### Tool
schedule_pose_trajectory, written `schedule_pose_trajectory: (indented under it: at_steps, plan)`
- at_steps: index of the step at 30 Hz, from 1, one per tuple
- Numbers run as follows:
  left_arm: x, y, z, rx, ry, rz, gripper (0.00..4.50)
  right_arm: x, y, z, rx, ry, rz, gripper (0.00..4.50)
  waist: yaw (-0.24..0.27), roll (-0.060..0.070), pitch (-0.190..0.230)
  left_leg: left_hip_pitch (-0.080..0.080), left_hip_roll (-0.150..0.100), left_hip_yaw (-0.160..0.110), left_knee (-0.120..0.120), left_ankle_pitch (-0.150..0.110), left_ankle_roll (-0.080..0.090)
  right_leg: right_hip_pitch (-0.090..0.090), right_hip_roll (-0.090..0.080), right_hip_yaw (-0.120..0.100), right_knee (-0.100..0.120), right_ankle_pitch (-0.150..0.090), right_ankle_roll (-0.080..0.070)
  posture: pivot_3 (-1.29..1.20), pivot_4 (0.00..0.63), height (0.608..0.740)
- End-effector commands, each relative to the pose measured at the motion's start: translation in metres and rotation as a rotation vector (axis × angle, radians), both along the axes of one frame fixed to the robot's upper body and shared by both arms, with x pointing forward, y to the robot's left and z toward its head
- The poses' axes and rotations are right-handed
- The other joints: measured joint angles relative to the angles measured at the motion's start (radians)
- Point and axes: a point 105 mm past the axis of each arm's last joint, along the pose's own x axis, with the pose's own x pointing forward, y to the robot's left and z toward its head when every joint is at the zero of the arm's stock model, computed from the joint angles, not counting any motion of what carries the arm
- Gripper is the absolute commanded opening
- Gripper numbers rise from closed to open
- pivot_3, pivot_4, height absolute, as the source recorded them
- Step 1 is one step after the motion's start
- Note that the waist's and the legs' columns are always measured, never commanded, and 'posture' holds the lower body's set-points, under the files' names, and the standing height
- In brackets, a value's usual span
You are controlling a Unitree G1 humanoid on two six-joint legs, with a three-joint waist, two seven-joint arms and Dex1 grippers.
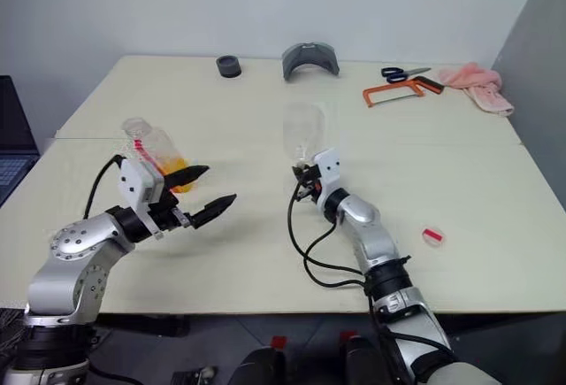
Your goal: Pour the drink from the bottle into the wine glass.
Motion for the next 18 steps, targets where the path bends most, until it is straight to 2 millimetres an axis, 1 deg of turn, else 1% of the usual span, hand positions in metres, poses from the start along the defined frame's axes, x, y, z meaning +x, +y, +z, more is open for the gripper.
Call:
schedule_pose_trajectory:
  at_steps: [1, 6, 8, 10, 18]
  plan:
    - [-0.003, 0.004, 0.016, 0.003, -0.049, 0.001, 4.5, -0.001, 0.009, 0.013, 0.017, -0.066, 0.048, 0.11, 0.001, 0.0, 0.0, 0.0, 0.0, 0.0, 0.0, 0.0, 0.0, 0.0, 0.0, 0.0, 0.0, 0.0, 0.0, 0.0, 0.15, 0.74]
    - [-0.004, 0.004, 0.024, -0.004, -0.065, -0.004, 4.5, -0.001, 0.012, 0.008, 0.005, -0.078, 0.06, 0.11, -0.001, 0.0, 0.0, 0.0, 0.0, 0.0, 0.0, 0.0, 0.0, 0.0, 0.0, 0.0, 0.0, 0.0, 0.0, 0.0, 0.15, 0.74]
    - [-0.005, 0.002, 0.028, -0.01, -0.073, -0.015, 4.5, 0.0, 0.011, 0.008, 0.007, -0.083, 0.054, 0.86, -0.002, 0.0, 0.0, 0.0, 0.0, 0.0, 0.0, 0.0, 0.0, 0.0, 0.0, 0.0, 0.0, 0.0, 0.0, 0.0, 0.15, 0.74]
    - [-0.004, 0.0, 0.031, -0.012, -0.082, -0.023, 4.5, -0.001, 0.011, 0.008, 0.011, -0.087, 0.053, 1.47, -0.002, 0.0, 0.0, 0.0, 0.0, 0.0, 0.0, 0.0, 0.0, 0.0, 0.0, 0.0, 0.0, 0.0, 0.0, 0.0, 0.15, 0.74]
    - [-0.002, -0.008, 0.048, -0.028, -0.143, -0.039, 4.5, -0.007, 0.011, 0.009, 0.017, -0.099, 0.071, 4.39, -0.002, 0.0, 0.0, 0.0, 0.0, 0.0, 0.0, 0.0, 0.0, 0.0, 0.0, 0.0, 0.0, 0.0, 0.0, 0.0, 0.15, 0.74]
